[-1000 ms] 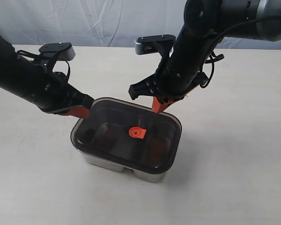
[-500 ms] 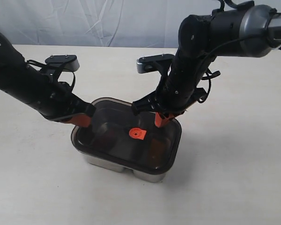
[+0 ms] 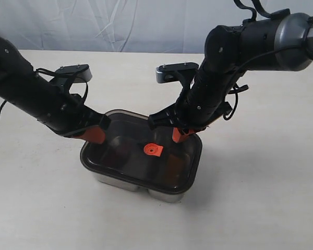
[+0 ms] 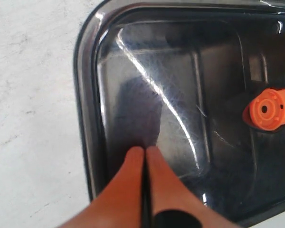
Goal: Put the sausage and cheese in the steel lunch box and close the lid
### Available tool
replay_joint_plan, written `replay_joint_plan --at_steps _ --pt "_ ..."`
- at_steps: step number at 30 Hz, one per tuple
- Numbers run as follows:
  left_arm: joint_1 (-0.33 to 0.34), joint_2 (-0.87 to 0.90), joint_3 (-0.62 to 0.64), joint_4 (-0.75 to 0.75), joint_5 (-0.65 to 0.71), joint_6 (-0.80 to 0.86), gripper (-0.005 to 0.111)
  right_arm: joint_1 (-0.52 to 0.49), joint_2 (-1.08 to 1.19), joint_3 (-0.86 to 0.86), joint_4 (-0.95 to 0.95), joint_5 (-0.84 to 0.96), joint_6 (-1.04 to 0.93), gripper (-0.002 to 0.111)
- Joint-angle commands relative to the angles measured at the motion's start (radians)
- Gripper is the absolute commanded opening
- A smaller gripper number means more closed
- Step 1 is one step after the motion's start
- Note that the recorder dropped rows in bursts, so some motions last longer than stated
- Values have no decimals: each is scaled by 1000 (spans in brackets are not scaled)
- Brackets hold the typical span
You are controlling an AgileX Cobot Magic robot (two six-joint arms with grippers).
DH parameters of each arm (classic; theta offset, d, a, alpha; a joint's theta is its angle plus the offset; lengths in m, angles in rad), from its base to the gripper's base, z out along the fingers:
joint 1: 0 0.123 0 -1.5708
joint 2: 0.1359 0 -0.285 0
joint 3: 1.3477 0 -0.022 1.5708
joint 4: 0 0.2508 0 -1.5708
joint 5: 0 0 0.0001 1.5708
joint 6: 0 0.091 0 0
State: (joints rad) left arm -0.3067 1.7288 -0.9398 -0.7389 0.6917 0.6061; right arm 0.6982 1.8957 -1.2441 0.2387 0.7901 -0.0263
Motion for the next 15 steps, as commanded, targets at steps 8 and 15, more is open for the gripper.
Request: replay_joint_plan --at_steps 8,15 --pt "-5 49 13 46 -37 -5 0 1 63 22 -9 -10 -2 0" --pt "-5 80 11 34 -40 -12 0 1 68 22 -9 17 -2 0"
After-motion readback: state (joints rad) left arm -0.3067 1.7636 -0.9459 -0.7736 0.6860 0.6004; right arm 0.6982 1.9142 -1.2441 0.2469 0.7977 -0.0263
